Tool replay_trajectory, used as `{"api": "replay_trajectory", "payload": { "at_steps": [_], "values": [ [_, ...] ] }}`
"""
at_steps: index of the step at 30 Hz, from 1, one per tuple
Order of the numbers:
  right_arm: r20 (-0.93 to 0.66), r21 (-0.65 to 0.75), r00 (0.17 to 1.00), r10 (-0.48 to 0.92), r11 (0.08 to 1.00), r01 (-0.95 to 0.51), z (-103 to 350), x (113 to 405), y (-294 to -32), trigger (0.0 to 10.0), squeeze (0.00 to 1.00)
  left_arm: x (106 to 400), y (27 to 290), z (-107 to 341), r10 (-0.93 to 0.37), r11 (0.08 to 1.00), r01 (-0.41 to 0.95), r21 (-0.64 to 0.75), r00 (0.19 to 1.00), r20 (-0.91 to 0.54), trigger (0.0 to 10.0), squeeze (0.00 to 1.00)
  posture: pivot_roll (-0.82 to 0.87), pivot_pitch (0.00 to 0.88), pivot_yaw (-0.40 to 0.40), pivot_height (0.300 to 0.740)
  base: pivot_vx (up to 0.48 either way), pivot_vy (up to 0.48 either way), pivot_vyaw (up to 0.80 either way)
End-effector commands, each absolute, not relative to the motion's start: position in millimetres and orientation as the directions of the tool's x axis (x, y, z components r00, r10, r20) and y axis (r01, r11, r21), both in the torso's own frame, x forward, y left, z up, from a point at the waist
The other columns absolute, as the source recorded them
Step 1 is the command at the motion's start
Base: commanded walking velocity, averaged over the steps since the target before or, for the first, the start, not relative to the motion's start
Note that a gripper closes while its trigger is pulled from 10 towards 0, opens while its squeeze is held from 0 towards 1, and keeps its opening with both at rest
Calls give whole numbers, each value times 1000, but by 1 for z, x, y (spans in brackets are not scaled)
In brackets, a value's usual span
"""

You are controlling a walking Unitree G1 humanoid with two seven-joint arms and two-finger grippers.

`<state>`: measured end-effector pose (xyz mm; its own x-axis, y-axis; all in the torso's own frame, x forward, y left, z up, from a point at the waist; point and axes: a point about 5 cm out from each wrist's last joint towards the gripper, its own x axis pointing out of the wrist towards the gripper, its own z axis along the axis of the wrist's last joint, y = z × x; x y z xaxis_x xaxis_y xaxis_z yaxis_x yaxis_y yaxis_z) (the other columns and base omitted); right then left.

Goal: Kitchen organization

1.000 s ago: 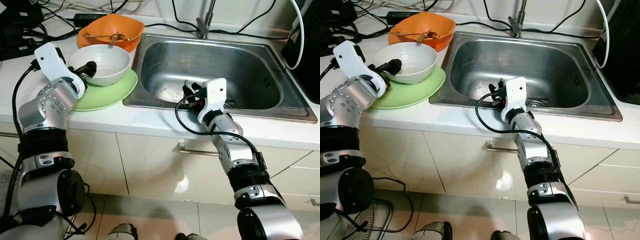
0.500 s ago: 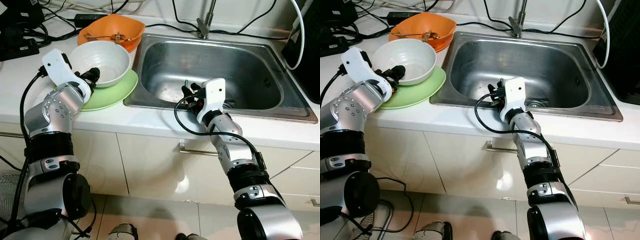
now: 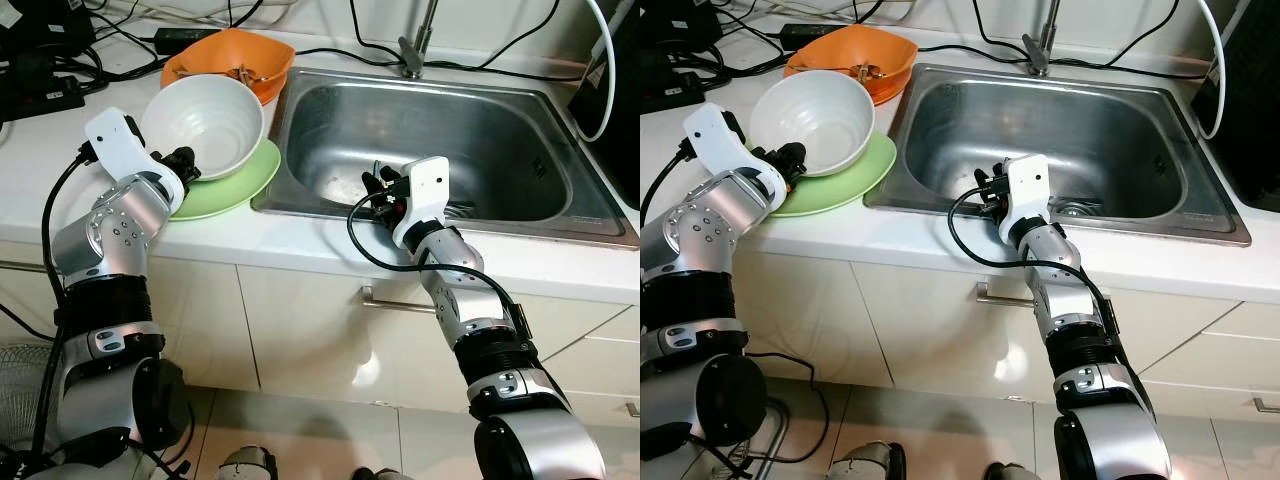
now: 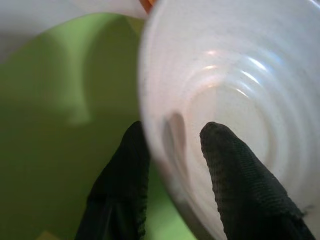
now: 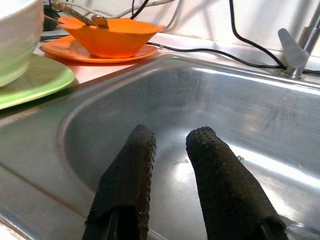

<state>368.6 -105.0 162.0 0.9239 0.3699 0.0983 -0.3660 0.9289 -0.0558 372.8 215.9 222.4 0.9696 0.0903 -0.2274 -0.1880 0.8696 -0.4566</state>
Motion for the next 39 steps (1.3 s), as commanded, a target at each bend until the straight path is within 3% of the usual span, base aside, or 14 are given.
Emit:
{"api": "replay_trajectory", "payload": {
  "at_steps": [1,25,28,30,31,32,33,39],
  "values": [
    [91,-54,926,366,931,-362,164,370,-108,10000,0,369,218,220,121,876,-216,-431,964,-237,0,0,156,59,-13,740,0,0,0],
    [74,-56,927,368,930,-364,161,370,-109,10000,0,359,212,220,165,866,-238,-439,966,-198,0,0,159,87,-29,740,0,0,0],
    [75,-56,927,368,930,-364,161,370,-109,10000,0,358,213,226,183,850,-236,-470,971,-156,0,0,158,89,-30,740,0,0,0],
    [76,-55,927,366,930,-363,162,370,-110,10000,0,359,214,238,185,850,-171,-498,983,-21,0,0,160,91,-33,740,0,0,0],
    [77,-55,928,366,930,-362,162,370,-110,10000,0,360,213,240,168,852,-137,-505,986,17,745,0,160,91,-33,740,0,0,0],
    [77,-55,928,366,930,-362,162,370,-110,10000,0,360,213,240,168,852,-137,-505,986,17,745,0,160,91,-33,740,0,0,0],
    [74,-58,929,364,931,-360,162,371,-111,10000,0,357,208,258,119,859,-49,-510,987,107,10000,0,160,90,-33,740,0,0,0],
    [74,-62,929,363,931,-359,162,371,-110,10000,0,349,196,286,60,869,75,-489,965,254,10000,0,162,89,-33,740,0,0,0]
  ]
}}
